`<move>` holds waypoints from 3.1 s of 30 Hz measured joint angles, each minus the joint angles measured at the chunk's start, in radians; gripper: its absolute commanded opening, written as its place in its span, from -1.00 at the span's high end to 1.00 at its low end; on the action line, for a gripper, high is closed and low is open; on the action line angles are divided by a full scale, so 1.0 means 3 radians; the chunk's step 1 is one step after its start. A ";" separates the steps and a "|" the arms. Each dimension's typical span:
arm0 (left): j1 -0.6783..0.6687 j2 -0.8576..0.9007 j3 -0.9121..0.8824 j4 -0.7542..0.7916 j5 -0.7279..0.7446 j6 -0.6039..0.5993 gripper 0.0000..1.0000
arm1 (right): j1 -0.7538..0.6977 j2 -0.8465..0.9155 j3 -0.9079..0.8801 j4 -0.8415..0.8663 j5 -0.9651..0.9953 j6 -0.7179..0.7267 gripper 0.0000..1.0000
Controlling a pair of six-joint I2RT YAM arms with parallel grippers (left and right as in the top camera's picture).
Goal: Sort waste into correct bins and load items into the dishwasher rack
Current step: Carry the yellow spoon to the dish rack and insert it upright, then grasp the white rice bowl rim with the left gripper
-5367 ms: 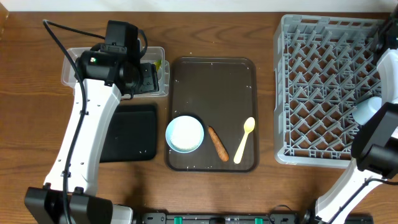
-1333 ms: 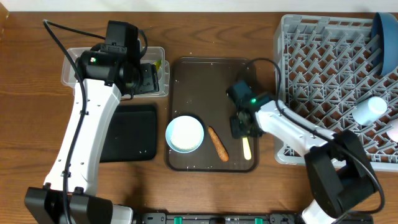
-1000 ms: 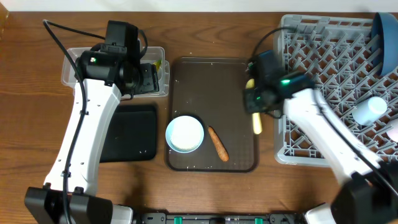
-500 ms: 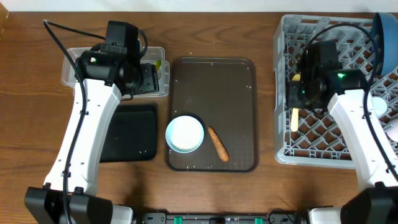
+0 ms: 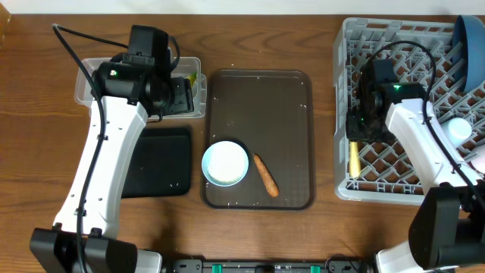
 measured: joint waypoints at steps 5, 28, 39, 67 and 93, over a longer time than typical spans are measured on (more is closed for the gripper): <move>0.0000 0.0000 0.0000 -0.0001 0.0000 0.0000 -0.39 | 0.0000 0.0000 0.0001 -0.0022 0.0014 -0.0010 0.12; -0.0009 0.0000 0.0000 -0.0001 0.0197 -0.0015 -0.48 | 0.0716 -0.0248 0.0449 0.0186 -0.0871 -0.0539 -0.24; -0.0546 0.0000 -0.0389 0.0245 0.0366 -0.0310 -0.49 | 0.0284 -0.0247 0.0448 0.0209 -0.0568 -0.0331 -0.25; -0.1550 0.0955 -0.1041 0.1081 0.0202 -0.1162 0.04 | -0.0043 -0.0247 0.0446 0.0135 -0.0498 -0.0196 -0.25; -0.1563 0.1057 -0.1041 0.1143 -0.0023 -0.1188 0.87 | -0.0043 -0.0247 0.0446 0.0127 -0.0498 -0.0196 -0.24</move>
